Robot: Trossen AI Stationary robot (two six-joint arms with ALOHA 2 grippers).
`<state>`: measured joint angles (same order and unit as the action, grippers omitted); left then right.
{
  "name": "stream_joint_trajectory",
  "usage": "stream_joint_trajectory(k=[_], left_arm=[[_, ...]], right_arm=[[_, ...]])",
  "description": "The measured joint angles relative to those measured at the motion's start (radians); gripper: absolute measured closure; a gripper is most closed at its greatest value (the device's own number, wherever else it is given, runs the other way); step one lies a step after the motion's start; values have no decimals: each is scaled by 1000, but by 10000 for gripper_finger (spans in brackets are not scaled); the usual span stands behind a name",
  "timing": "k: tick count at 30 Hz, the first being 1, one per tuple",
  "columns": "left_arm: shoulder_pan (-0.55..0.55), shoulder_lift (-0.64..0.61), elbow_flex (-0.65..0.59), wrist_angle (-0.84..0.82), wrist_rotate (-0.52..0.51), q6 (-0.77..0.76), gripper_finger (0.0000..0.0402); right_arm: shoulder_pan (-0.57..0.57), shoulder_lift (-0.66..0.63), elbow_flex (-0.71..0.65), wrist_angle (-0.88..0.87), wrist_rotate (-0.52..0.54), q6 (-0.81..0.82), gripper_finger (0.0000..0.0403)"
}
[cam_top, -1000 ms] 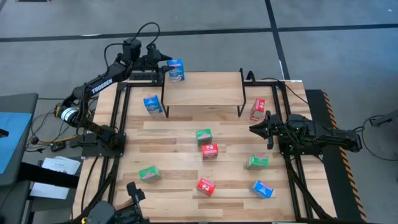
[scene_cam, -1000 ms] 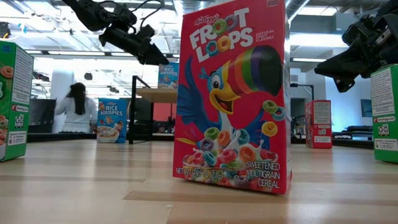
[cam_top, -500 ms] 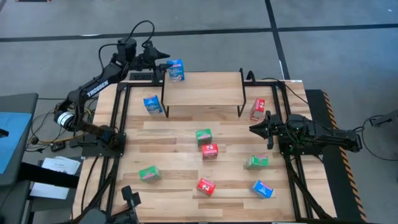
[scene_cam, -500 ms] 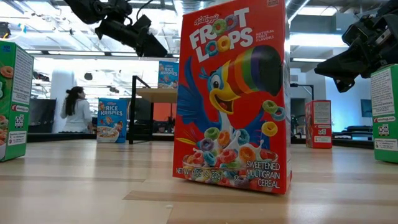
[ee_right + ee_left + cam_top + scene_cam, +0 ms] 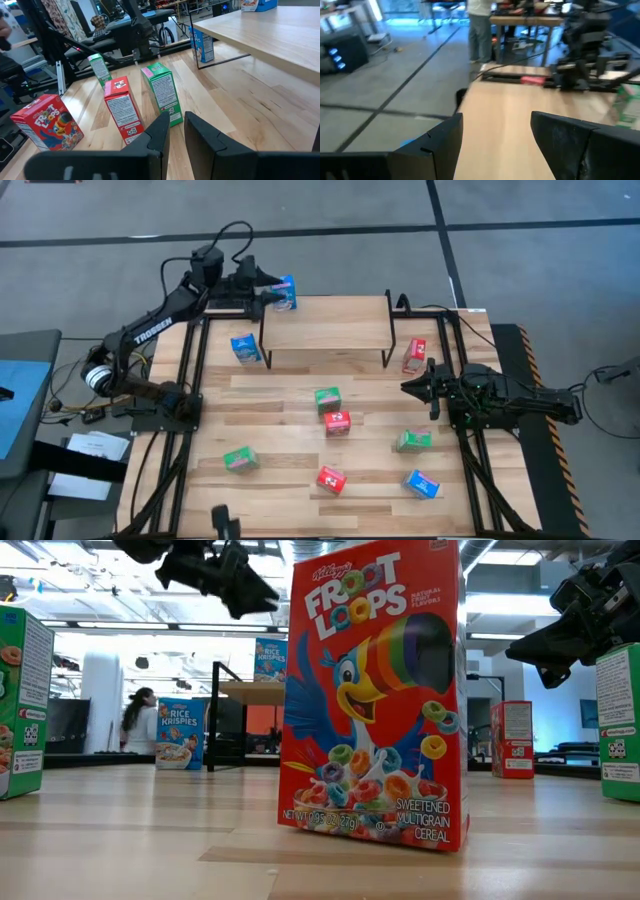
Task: Stack cereal on shelf
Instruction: Put the top right red cereal box on the shelf
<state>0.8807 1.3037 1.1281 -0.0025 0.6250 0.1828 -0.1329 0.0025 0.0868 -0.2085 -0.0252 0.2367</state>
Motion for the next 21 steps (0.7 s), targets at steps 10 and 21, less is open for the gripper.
stream_joint_trajectory(k=[10, 21], left_arm=[[-212, -84, 0, -135, -1, 17, 178], [-423, -148, 0, -198, -3, -102, 178]], right_arm=[[0, 0, 0, 0, 0, 0, 321], [0, 0, 0, 0, 0, 0, 321]])
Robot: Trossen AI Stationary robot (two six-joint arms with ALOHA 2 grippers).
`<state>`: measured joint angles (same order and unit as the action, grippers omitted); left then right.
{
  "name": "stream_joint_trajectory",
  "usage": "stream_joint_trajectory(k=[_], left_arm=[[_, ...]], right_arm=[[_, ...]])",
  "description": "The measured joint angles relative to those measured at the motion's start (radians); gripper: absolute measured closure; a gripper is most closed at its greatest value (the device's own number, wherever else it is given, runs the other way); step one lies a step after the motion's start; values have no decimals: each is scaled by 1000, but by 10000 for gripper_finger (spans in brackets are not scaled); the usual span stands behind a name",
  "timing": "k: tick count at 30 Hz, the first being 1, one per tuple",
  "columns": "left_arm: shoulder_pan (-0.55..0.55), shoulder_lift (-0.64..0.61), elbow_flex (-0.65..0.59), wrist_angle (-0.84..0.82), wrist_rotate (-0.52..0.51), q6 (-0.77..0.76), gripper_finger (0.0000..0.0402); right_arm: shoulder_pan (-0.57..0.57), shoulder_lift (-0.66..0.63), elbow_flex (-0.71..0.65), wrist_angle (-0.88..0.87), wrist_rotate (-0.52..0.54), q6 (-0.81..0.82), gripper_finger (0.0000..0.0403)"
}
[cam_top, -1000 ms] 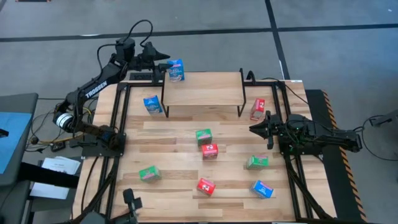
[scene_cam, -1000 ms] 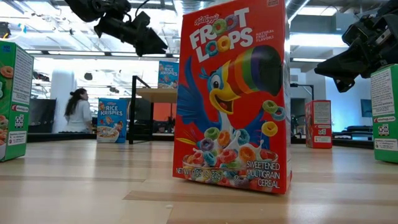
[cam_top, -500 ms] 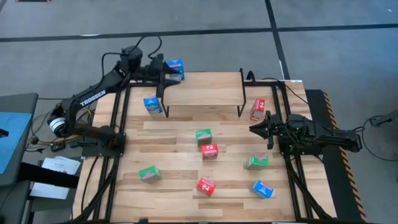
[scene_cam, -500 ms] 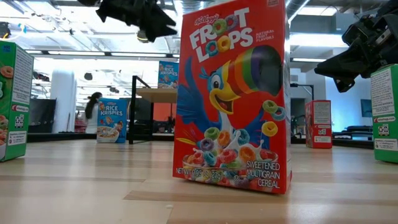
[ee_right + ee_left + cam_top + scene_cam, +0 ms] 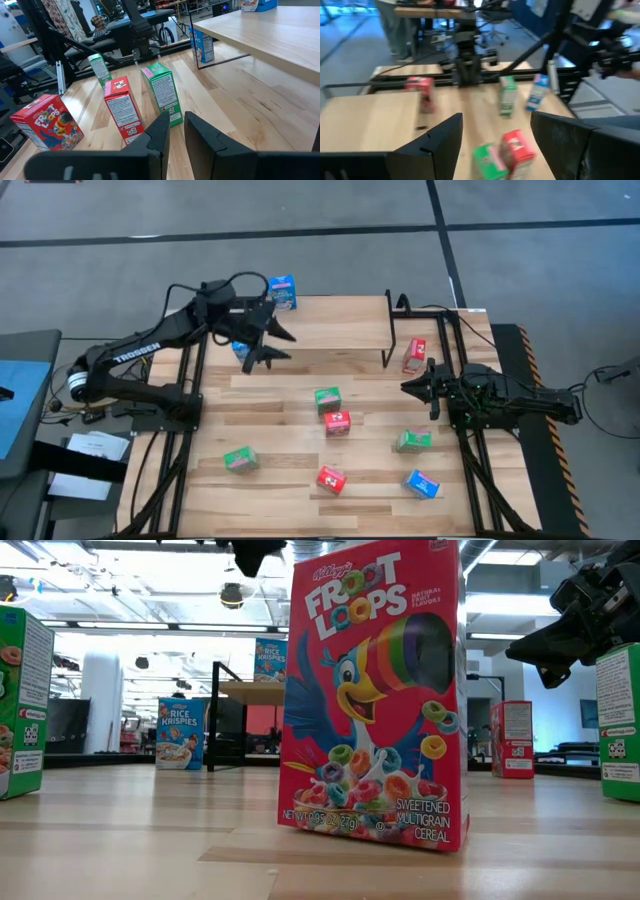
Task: Stack cereal on shelf
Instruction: Put the top right red cereal box on the shelf
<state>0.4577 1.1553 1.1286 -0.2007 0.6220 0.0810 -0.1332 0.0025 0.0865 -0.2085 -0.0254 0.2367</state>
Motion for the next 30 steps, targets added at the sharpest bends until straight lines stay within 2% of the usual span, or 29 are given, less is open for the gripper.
stream_joint_trajectory(k=[8, 15, 21, 30], left_arm=[[-160, -12, 0, 31, -24, -128, 178], [-267, -12, 0, 42, -167, -129, 178], [-305, -12, 0, 41, -263, -130, 178], [-317, -12, 0, 41, -325, -131, 178]], right_arm=[[0, 0, 0, 0, 0, 0, 321], [0, 0, 0, 6, 1, 0, 321], [10, 0, -1, 10, 1, 58, 321], [9, 0, -1, 7, 0, 77, 315]])
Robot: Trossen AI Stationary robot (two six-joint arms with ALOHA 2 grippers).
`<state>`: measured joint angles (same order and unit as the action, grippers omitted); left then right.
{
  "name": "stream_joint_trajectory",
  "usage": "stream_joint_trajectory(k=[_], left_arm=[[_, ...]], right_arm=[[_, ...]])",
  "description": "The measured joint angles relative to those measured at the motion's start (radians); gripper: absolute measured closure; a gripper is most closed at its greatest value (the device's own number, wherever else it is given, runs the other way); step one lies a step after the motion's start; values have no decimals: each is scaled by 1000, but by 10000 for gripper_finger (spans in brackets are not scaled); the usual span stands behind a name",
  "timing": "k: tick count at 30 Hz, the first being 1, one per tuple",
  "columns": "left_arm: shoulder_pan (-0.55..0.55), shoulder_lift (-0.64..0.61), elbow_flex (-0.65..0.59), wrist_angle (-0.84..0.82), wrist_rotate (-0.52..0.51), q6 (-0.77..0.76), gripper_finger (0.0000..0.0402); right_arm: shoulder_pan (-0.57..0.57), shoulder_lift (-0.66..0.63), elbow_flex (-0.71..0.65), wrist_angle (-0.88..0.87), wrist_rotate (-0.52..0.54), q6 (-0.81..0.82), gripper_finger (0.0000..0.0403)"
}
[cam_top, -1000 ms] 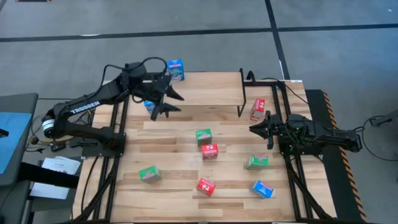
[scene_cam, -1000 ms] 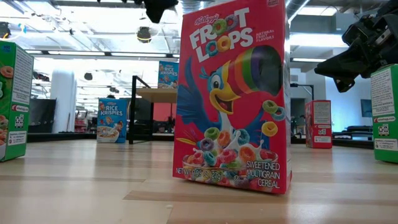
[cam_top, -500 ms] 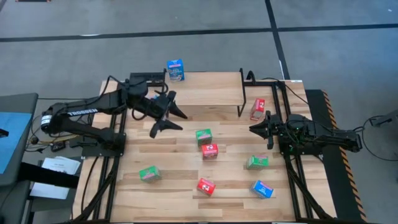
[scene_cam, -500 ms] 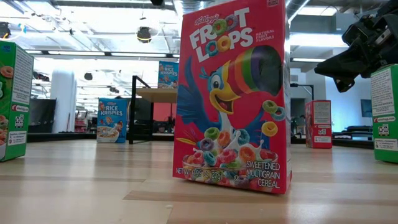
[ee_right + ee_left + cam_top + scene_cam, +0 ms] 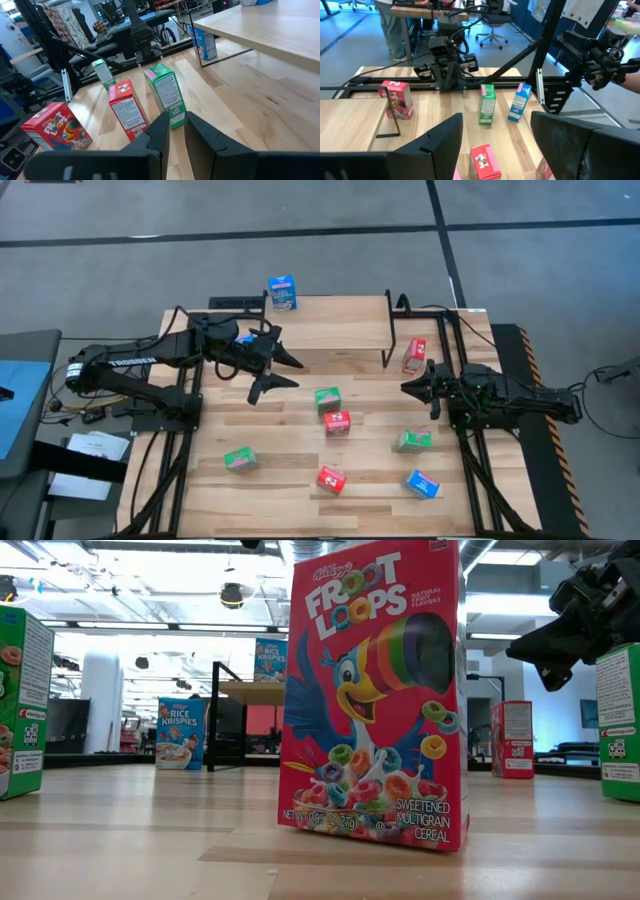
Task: Stack cereal on shelf
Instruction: Put the top right red cereal box on the shelf
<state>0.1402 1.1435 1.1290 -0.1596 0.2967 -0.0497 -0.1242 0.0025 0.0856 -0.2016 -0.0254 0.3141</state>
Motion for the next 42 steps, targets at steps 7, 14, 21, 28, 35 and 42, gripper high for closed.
stream_joint_trajectory(k=[7, 14, 21, 28, 35, 42], left_arm=[[0, 0, 0, 0, -3, -44, 178], [0, 0, 0, 0, -38, -69, 178], [0, 0, 0, 0, -50, -71, 178], [0, 0, 0, 0, -50, -94, 178], [-2, 0, 0, 0, -50, -130, 178], [-2, 1, 0, 0, -50, -139, 178]], right_arm=[[0, 0, 0, -2, 11, 6, 238], [-2, 0, 3, -23, 76, 35, 155], [-2, 0, 3, -27, 78, 29, 142], [0, 0, 3, -27, 77, 29, 142], [-1, 0, -3, 90, 78, 134, 142], [-2, 0, -1, 280, 78, 138, 142]])
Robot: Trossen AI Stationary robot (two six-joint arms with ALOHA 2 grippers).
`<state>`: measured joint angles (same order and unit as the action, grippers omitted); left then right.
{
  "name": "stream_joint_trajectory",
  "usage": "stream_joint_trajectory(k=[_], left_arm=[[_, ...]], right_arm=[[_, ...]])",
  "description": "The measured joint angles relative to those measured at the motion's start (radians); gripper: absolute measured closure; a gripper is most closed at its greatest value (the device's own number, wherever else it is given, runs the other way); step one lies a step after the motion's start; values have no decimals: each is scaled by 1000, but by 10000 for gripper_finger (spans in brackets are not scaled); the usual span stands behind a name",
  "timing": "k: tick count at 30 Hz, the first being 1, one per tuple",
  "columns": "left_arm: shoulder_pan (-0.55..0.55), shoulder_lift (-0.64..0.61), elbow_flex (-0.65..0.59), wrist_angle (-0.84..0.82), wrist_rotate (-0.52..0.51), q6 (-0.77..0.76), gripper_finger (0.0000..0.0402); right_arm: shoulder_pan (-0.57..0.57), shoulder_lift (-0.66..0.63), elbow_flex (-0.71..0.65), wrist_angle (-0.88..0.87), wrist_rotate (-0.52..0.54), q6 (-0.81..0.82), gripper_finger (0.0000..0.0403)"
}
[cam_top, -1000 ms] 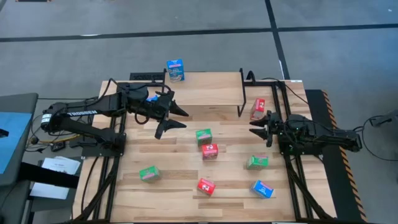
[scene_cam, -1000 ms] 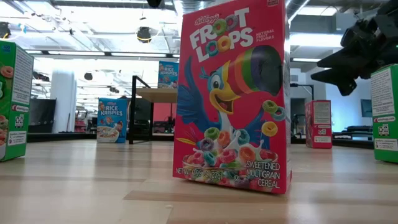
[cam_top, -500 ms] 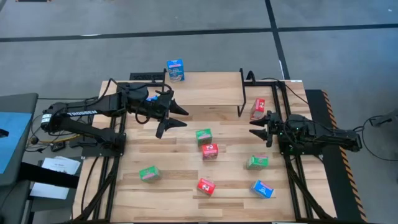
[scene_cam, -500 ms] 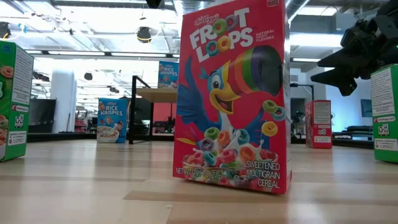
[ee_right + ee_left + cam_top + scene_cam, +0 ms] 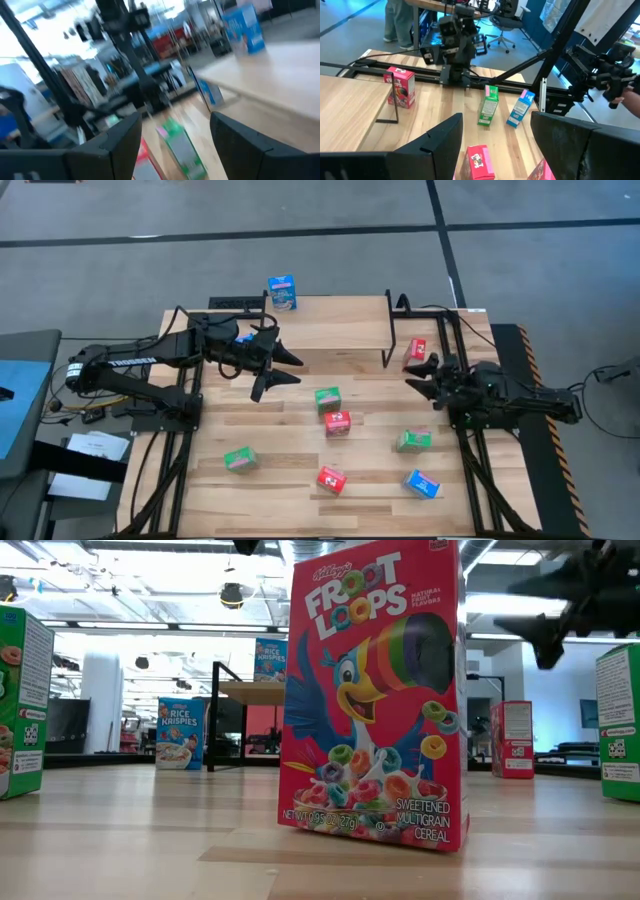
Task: Stack cereal on shelf
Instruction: Put the top right red cereal box on the shelf
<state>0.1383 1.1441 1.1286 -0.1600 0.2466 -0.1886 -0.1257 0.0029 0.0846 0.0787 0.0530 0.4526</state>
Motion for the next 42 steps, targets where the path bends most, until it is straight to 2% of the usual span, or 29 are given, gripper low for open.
stream_joint_trajectory(k=[14, 22, 30, 42], left_arm=[[0, 0, 0, 0, 0, 1, 178], [0, 0, 0, 0, 0, 27, 178], [1, 1, 0, -8, 0, 27, 178], [1, 1, 0, -8, 0, 18, 178]], right_arm=[[0, 0, 192, 36, 0, -18, 142], [0, 0, 270, 36, -30, -149, 142], [1, 4, 317, 37, -55, -295, 142], [1, 3, 317, 20, -57, -277, 142]])
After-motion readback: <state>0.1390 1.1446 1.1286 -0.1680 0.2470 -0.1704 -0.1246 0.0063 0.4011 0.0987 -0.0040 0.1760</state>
